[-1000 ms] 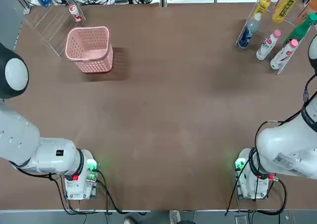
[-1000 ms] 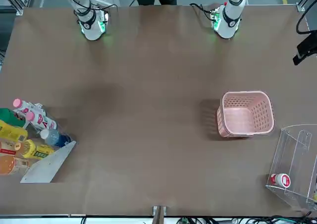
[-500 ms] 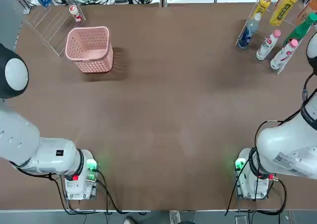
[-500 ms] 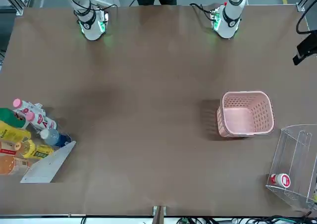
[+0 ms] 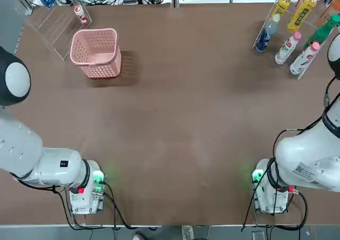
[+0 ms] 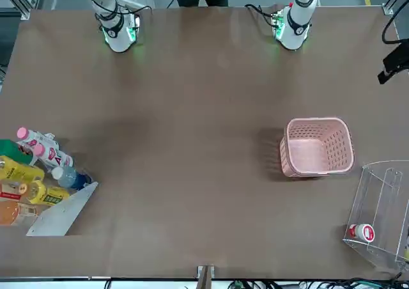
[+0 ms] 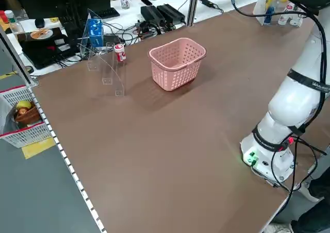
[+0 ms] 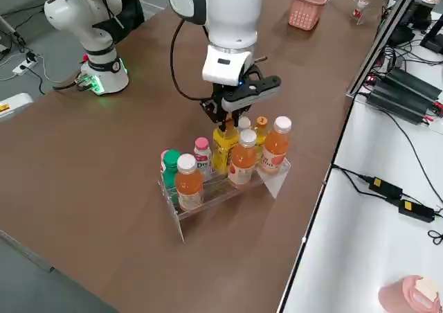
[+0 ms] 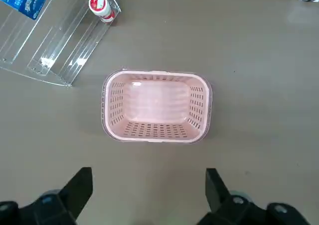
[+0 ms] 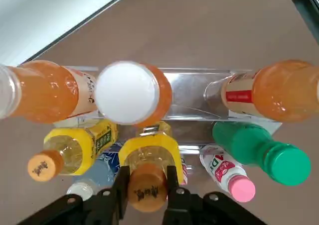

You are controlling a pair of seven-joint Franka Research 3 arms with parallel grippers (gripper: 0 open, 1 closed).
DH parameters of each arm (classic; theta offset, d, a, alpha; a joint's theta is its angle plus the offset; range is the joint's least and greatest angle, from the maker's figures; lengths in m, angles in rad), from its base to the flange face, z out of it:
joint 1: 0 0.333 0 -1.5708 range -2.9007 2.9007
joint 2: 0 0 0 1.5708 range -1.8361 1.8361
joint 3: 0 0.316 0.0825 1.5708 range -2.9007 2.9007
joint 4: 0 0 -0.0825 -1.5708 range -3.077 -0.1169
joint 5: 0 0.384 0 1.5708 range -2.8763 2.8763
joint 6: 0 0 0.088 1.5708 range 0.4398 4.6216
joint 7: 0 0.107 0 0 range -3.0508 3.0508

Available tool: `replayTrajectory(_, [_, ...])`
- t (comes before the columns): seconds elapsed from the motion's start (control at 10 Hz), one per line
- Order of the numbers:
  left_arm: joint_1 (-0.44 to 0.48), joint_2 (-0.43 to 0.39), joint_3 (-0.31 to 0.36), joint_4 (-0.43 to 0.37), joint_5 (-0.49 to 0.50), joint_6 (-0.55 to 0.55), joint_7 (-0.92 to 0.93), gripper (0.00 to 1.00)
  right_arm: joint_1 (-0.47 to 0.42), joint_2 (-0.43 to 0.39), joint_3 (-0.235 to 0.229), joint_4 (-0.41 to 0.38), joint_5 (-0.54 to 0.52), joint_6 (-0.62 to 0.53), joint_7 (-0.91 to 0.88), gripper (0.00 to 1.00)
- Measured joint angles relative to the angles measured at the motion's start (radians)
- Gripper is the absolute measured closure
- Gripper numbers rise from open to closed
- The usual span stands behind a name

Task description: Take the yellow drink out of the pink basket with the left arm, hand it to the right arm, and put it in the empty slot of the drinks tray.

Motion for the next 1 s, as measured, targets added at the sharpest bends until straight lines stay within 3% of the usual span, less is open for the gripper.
replayTrajectory(1.0, [-0.015,-0.002,0.027,0.0,0.0,0.0,0.0,0.0,-0.001,0.019,-0.001,-0.045,0.0,0.037,0.0,0.66])
